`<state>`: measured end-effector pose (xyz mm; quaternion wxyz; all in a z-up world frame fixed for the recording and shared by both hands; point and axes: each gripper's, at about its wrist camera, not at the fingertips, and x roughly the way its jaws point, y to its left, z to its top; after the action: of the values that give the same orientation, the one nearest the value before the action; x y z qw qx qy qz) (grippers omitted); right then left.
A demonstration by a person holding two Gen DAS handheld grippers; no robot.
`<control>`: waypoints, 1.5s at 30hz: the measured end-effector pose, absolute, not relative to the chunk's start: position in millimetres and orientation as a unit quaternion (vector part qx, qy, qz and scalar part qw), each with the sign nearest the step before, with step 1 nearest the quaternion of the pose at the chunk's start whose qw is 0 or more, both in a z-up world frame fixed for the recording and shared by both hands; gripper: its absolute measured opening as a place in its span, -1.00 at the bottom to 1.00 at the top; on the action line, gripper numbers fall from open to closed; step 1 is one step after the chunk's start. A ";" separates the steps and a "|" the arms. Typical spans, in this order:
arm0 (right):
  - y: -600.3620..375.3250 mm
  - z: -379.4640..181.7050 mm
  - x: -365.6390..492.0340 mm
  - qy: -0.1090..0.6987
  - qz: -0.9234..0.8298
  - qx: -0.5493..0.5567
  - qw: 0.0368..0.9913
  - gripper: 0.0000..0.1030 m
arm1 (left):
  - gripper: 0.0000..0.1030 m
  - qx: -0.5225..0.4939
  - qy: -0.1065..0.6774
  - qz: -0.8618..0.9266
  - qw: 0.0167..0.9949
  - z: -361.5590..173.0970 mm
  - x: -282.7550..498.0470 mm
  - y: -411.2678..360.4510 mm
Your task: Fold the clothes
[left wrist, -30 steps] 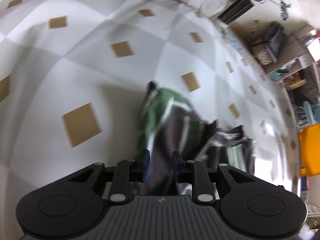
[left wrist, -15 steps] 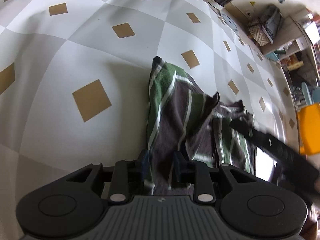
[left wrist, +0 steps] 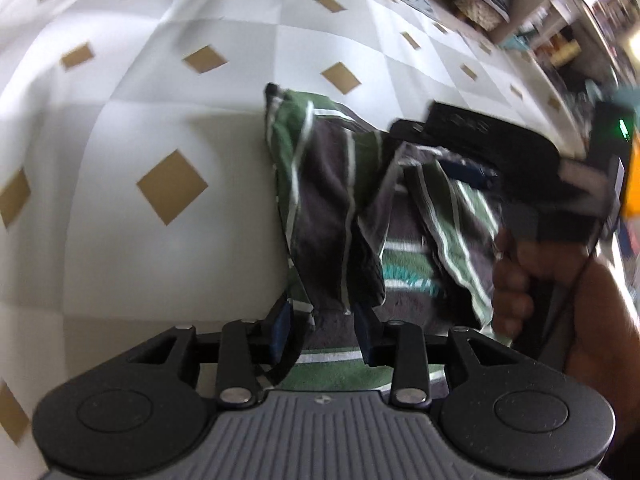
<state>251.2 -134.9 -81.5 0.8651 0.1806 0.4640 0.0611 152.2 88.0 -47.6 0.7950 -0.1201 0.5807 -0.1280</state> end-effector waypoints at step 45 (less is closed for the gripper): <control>-117.6 -78.2 248.1 0.462 0.095 0.153 0.868 -0.06 | -0.22 0.008 0.566 -0.208 0.797 -60.4 132.9 51.5</control>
<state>248.1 -117.6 -78.2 0.8684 0.1525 0.4622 0.0949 132.9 51.5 -60.4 0.7973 0.0077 0.5665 -0.2085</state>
